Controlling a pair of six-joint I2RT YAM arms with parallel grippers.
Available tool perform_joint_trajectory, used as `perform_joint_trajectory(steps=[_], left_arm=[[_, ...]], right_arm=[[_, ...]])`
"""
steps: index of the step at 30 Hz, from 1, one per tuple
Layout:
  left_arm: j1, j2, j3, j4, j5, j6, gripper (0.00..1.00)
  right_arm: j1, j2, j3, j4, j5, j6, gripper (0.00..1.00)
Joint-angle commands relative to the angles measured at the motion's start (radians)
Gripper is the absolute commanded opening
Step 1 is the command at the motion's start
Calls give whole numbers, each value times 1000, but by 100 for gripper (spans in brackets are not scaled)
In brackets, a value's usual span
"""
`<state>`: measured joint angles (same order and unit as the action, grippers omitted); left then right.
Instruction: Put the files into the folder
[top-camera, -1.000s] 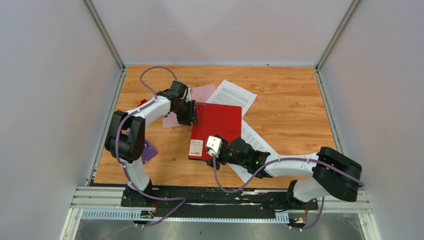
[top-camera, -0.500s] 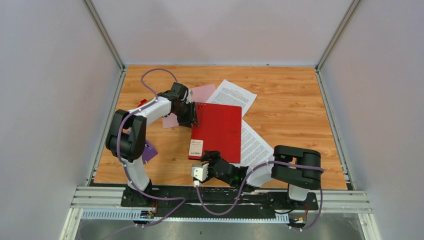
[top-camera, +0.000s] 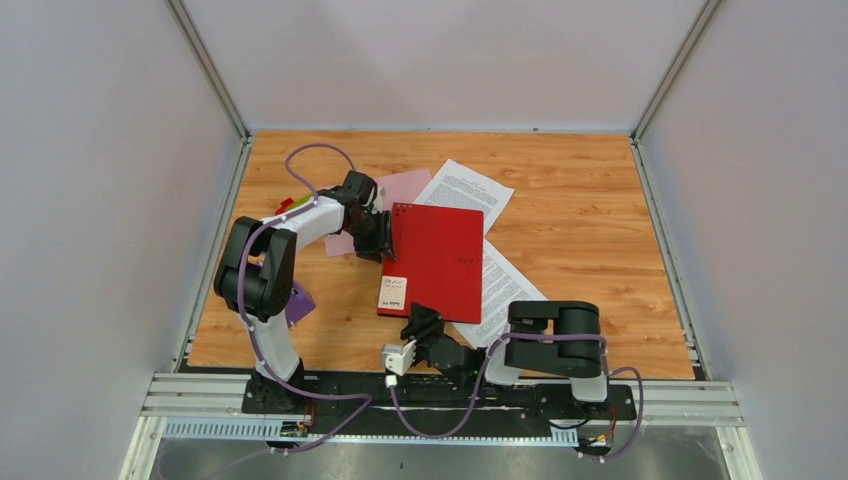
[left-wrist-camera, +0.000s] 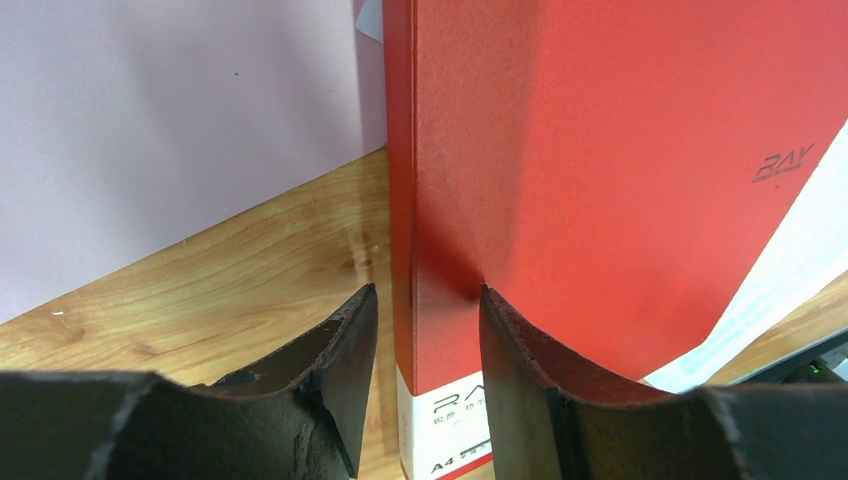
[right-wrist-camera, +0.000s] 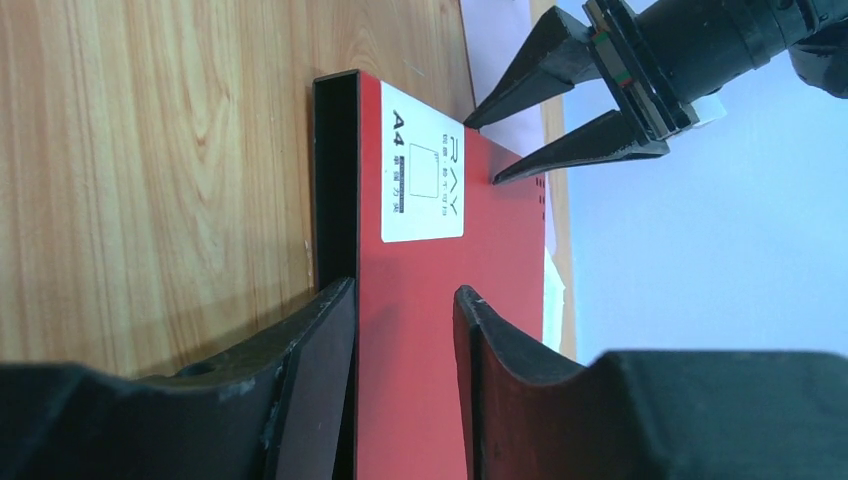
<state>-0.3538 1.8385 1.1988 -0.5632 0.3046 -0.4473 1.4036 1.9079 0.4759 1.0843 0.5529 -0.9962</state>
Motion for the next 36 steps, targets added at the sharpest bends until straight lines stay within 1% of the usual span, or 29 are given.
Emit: perform_joint_trajectory(steps=[1, 4, 7, 9, 11, 14, 15, 17, 20, 23, 27, 31, 36], left_arm=[[-2, 4, -20, 24, 8, 6, 50], [-2, -1, -43, 40, 20, 1, 49], [-2, -5, -61, 49, 30, 1, 48], [-2, -9, -72, 57, 36, -2, 47], [-3, -13, -82, 63, 42, -3, 47], [-3, -13, -93, 67, 41, -3, 45], [-4, -13, -96, 69, 39, -4, 44], [-4, -12, -101, 71, 40, -5, 42], [-4, -11, -106, 72, 41, -4, 39], [-4, -13, -110, 71, 35, 0, 39], [-4, -12, -117, 69, 25, 8, 39], [-4, -10, -125, 77, 28, 4, 39], [-4, -12, -130, 79, 27, 5, 38]], right_arm=[[5, 102, 16, 243, 111, -153, 41], [8, 180, 26, 405, 162, -279, 39], [19, 211, 27, 506, 184, -410, 31], [22, 198, 25, 508, 174, -457, 24], [27, 178, 28, 490, 167, -531, 20], [23, 145, 40, 474, 161, -667, 19], [19, 135, 46, 460, 158, -686, 20], [13, 115, 54, 425, 151, -739, 24], [-1, 91, 66, 382, 152, -760, 38], [-18, 84, 67, 410, 168, -781, 48], [-41, 83, 63, 503, 191, -822, 57], [-57, 62, 62, 509, 208, -810, 66], [-64, 25, 68, 509, 213, -756, 72]])
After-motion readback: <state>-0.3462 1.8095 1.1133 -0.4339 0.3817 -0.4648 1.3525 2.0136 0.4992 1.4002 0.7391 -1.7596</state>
